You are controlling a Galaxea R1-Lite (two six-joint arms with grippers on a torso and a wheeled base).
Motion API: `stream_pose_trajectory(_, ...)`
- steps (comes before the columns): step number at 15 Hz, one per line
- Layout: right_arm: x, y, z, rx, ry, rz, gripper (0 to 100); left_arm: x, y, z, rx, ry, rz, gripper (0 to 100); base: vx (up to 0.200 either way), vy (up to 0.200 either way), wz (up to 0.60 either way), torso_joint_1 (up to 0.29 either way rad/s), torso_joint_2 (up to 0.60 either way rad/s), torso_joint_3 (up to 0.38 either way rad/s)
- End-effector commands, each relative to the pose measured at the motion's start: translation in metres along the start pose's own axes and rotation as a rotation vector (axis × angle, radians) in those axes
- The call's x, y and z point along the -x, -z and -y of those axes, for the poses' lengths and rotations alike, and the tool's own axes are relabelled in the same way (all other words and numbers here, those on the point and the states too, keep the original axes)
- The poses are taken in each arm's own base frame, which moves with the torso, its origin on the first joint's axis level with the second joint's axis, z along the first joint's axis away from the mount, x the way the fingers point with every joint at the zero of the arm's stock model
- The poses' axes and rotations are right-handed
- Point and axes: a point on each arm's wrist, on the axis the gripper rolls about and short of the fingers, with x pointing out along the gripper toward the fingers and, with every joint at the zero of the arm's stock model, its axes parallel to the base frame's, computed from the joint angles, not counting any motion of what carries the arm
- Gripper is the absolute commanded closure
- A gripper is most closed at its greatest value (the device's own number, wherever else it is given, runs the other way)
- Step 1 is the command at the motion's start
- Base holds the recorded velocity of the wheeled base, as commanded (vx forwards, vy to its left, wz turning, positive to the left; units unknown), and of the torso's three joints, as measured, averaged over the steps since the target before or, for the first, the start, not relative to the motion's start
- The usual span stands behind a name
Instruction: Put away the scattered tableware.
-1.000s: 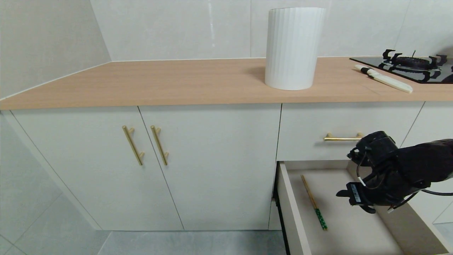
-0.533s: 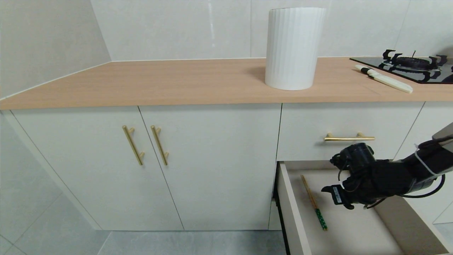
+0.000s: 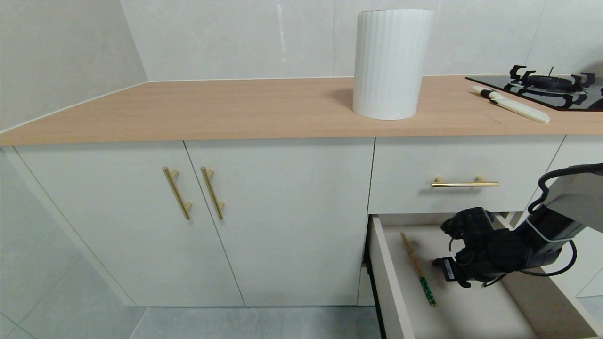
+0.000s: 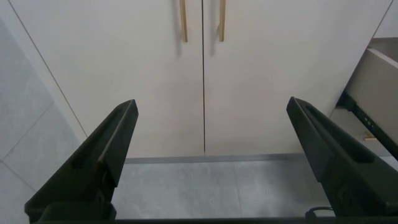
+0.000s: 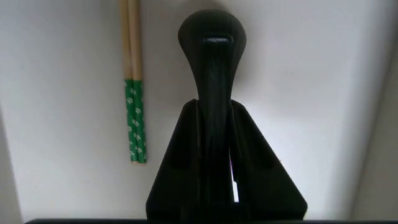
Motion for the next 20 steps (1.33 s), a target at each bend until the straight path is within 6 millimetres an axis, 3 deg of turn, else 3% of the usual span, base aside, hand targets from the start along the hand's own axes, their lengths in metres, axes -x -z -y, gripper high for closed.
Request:
stream_pose_trajectory(1, -0.004, 0.003, 0.0, 0.001, 0.001, -0.015, 100, 0.0, 0.0, 0.0, 0.0, 0.0, 0.0, 0, 0.0, 0.0, 0.0, 0.0, 0.0, 0.0)
stream_pose_trajectory(5, -0.005, 0.003, 0.0, 0.001, 0.001, -0.009, 100, 0.0, 0.0, 0.0, 0.0, 0.001, 0.0, 0, 0.0, 0.0, 0.0, 0.0, 0.0, 0.0)
stream_pose_trajectory(6, -0.005, 0.002, 0.0, 0.0, 0.0, -0.001, 0, 0.0, 0.0, 0.0, 0.0, 0.0, 0.0, 0, 0.0, 0.0, 0.0, 0.0, 0.0, 0.0)
stream_pose_trajectory(13, 0.004, -0.003, 0.001, -0.009, -0.001, 0.03, 0, 0.0, 0.0, 0.0, 0.0, 0.0, 0.0, 0, 0.0, 0.0, 0.0, 0.0, 0.0, 0.0)
stream_pose_trajectory(16, 0.051, -0.009, 0.007, -0.022, -0.006, 0.12, 0, 0.0, 0.0, 0.0, 0.0, 0.0, 0.0, 0, 0.0, 0.0, 0.0, 0.0, 0.0, 0.0)
stream_pose_trajectory(20, 0.144, -0.003, 0.012, -0.032, -0.032, 0.323, 0, 0.0, 0.0, 0.0, 0.0, 0.0, 0.0, 0, 0.0, 0.0, 0.0, 0.0, 0.0, 0.0)
